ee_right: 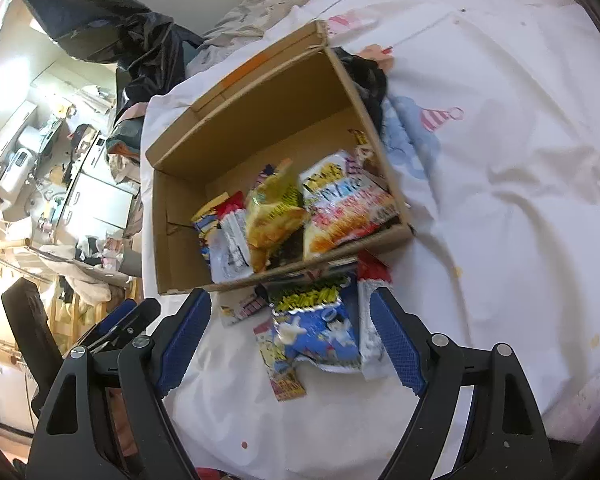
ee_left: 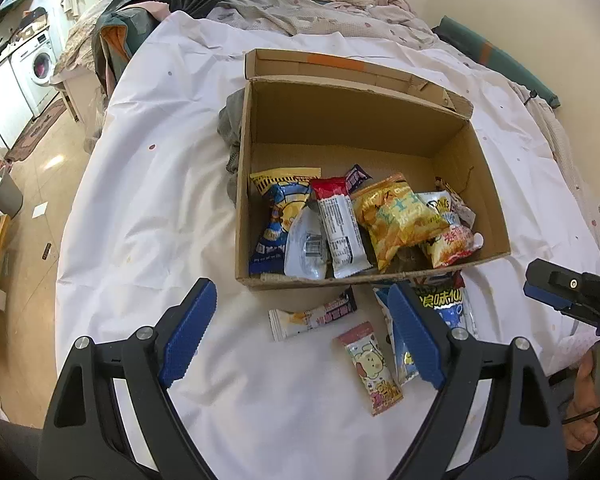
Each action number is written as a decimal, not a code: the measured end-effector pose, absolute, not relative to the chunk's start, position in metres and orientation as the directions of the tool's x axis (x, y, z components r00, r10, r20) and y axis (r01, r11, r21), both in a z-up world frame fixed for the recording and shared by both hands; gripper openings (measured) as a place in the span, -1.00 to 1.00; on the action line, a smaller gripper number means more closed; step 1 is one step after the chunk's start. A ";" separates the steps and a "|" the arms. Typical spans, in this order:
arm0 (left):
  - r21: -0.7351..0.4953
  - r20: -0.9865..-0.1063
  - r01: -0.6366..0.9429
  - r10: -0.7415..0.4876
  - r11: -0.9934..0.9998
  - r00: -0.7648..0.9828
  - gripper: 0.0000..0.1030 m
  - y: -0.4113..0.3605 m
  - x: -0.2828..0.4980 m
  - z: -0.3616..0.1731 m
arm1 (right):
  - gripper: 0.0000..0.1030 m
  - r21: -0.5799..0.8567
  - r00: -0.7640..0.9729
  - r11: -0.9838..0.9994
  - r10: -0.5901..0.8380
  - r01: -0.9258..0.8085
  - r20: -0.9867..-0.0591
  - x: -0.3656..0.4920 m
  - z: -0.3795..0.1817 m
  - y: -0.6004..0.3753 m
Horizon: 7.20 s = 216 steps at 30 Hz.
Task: Organize snacks
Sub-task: 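Withdraw both open tools from the box toward the remaining snacks, then grasp pink bear-print packet with left tool while right tool grasps red-white bar, then carry bear-print packet with left tool while right tool carries red-white bar over box, then open both tools to drop the packet and bar into the box, then withdraw both open tools from the box toward the remaining snacks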
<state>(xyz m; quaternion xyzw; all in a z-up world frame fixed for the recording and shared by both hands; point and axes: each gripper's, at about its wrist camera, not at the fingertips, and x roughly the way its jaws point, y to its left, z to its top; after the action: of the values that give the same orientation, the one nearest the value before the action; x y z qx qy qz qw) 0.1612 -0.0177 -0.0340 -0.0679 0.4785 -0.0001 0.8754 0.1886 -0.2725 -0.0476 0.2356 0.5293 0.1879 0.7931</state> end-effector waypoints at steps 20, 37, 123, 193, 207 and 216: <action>-0.203 -0.943 -0.108 -0.165 0.973 0.288 0.15 -0.050 0.151 -0.121 | 0.64 0.555 0.336 0.828 0.501 0.081 -0.797 0.180 -0.076 -0.294; -0.126 -0.980 -0.078 -0.111 0.989 0.168 -0.91 -0.063 0.138 -0.153 | 0.26 0.441 0.205 0.884 0.408 0.154 -0.889 0.192 -0.113 -0.295; -0.042 -0.756 -0.189 0.093 0.981 0.648 -0.57 0.016 0.155 0.033 | -0.36 0.558 0.694 0.824 0.459 -0.099 -0.555 0.176 0.016 -0.306; -0.065 -0.827 0.023 -0.067 0.998 0.558 0.34 -0.032 0.244 -0.036 | 0.00 0.347 0.391 0.936 0.339 -0.052 -0.856 0.279 -0.068 -0.240; -0.057 -0.809 0.006 -0.050 0.998 0.586 0.70 -0.027 0.239 -0.030 | 0.52 0.394 0.438 0.915 0.389 -0.086 -0.810 0.276 -0.053 -0.238; -0.080 -0.786 0.004 -0.065 0.997 0.615 0.70 -0.017 0.226 -0.021 | 0.58 0.415 0.457 0.907 0.401 -0.074 -0.794 0.265 -0.044 -0.244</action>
<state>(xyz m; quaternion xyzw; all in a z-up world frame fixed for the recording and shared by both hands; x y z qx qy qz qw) 0.2256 -0.0170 -0.0211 -0.0351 0.4383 -0.0192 0.8979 0.2652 -0.2444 -0.0442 0.1630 0.5012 0.1417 0.8379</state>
